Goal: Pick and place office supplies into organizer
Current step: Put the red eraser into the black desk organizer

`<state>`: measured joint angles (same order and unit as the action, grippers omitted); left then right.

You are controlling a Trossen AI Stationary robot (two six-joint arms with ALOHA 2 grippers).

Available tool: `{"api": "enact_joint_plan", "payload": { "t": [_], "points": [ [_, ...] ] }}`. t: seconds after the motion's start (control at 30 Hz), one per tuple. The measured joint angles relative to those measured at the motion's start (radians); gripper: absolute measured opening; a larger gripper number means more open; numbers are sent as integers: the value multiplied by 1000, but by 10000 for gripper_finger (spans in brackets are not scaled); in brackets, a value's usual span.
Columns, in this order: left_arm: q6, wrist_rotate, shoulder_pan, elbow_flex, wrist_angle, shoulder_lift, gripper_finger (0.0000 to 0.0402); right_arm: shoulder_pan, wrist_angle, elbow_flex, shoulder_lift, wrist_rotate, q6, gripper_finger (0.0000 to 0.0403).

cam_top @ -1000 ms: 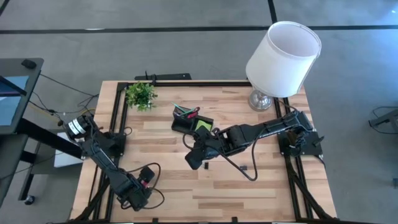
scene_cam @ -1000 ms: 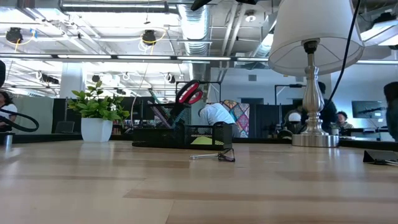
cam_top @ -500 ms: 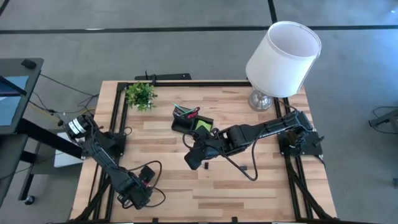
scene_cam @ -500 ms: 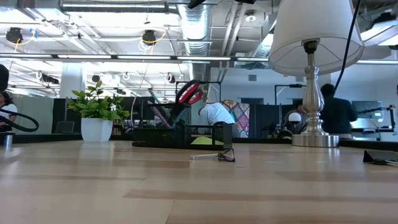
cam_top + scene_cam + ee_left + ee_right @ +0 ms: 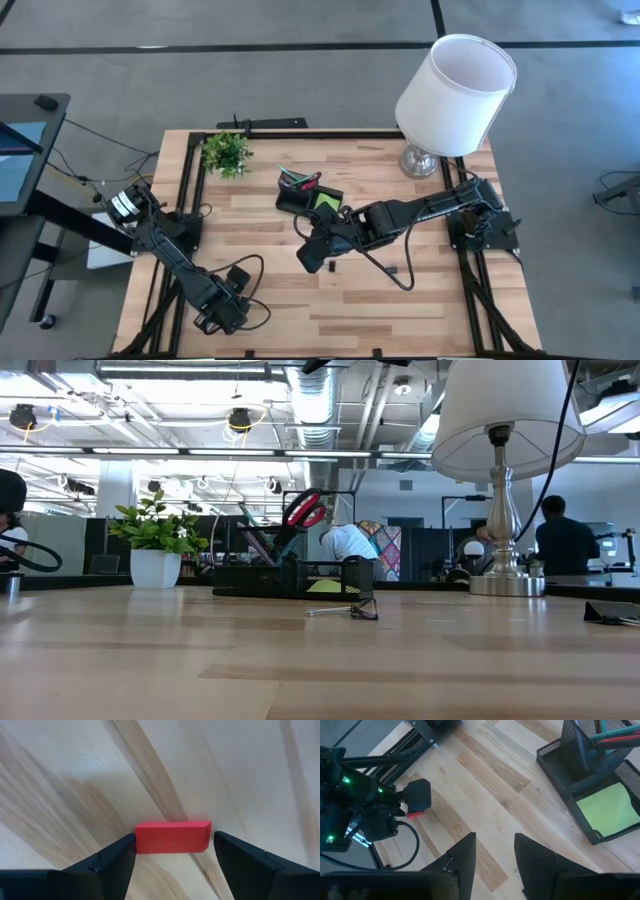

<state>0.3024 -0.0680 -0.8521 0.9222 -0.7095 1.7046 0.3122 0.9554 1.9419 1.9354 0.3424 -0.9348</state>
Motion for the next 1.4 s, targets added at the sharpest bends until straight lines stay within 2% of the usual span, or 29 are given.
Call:
{"api": "enact_joint_plan", "payload": {
  "t": [0.43,0.8,1.27,1.4],
  "points": [
    [76,40,27,-34,70,-4,261,0,1,0,0,0,3,128],
    [125,-10,25,-35,45,-3,261,0,4,0,0,0,26,128],
    [158,-13,10,-35,0,-3,261,0,4,0,0,0,27,128],
    [157,14,-14,-36,-9,-2,253,0,4,0,0,0,28,128]
  ]
}}
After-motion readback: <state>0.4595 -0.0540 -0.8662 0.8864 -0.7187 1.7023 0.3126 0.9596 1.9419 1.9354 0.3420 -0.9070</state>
